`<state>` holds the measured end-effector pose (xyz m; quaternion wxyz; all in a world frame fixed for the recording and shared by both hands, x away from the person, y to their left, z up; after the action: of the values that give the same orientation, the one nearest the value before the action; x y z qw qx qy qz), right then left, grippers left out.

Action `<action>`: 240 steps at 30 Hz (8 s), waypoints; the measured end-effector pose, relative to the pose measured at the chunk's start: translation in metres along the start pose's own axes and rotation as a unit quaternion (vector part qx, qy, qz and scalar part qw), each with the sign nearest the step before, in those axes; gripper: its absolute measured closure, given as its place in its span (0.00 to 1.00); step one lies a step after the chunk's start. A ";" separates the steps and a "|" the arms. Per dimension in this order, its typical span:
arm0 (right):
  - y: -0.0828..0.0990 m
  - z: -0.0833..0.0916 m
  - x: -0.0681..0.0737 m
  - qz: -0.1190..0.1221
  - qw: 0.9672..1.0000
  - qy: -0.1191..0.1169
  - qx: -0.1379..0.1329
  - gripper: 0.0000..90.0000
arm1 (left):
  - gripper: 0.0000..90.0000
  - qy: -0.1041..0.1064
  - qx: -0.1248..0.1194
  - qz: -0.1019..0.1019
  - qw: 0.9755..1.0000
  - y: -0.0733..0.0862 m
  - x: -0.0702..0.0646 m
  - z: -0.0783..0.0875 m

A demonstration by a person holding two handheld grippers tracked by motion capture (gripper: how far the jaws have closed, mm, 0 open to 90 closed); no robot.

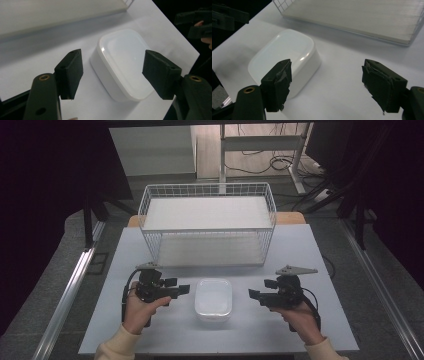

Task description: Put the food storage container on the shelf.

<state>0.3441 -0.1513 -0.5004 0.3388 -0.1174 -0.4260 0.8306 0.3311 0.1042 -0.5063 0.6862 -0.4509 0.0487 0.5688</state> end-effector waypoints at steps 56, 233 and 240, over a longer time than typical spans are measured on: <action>0.015 -0.065 0.035 -0.186 0.975 -0.124 0.012 0.77 | 0.79 0.106 0.087 0.118 0.983 0.032 0.000 -0.047; -0.067 0.040 -0.034 0.064 0.995 -0.010 -0.076 0.29 | 0.30 0.022 -0.071 -0.038 0.997 -0.044 -0.004 0.028; -0.004 0.037 -0.030 0.057 0.998 -0.006 -0.039 0.30 | 0.30 0.001 -0.050 -0.038 0.998 -0.011 0.015 0.016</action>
<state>0.3505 -0.1927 -0.4777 0.2832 -0.1493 -0.4526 0.8323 0.3380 0.1266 -0.4992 0.6839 -0.4864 0.0039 0.5438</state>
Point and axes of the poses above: each handheld gripper's, and its own axes: z roughly backward along the jaws, y roughly out of its underside, x roughly to its left, the point moved 10 cm from there along -z, roughly forward along the jaws, and after that the axes turned 13 degrees about z, right-handed, at the moved point
